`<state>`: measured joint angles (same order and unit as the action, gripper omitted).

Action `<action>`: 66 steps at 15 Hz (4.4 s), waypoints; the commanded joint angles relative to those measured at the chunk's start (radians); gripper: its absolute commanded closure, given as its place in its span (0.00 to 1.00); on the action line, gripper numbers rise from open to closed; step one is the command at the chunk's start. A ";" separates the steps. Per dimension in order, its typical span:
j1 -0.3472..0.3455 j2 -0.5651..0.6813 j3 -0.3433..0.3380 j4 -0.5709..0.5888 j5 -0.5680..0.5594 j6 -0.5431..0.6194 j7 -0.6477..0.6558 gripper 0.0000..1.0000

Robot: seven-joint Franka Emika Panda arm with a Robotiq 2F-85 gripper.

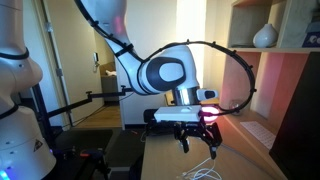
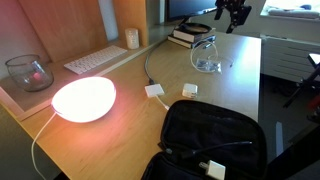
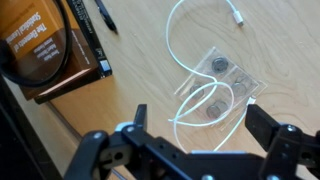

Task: Put the cord on the right side of the desk

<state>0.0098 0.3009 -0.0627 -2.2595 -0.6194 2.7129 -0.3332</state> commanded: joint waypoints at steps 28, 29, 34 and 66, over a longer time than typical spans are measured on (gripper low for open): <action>-0.024 0.243 0.111 0.288 0.037 -0.182 -0.324 0.00; -0.029 0.243 0.120 0.283 0.044 -0.173 -0.359 0.00; -0.023 0.252 0.121 0.288 0.086 -0.181 -0.468 0.00; -0.016 0.181 0.109 0.317 0.182 -0.171 -0.367 0.99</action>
<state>0.0014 0.5628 0.0299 -1.9153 -0.4875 2.5531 -0.7230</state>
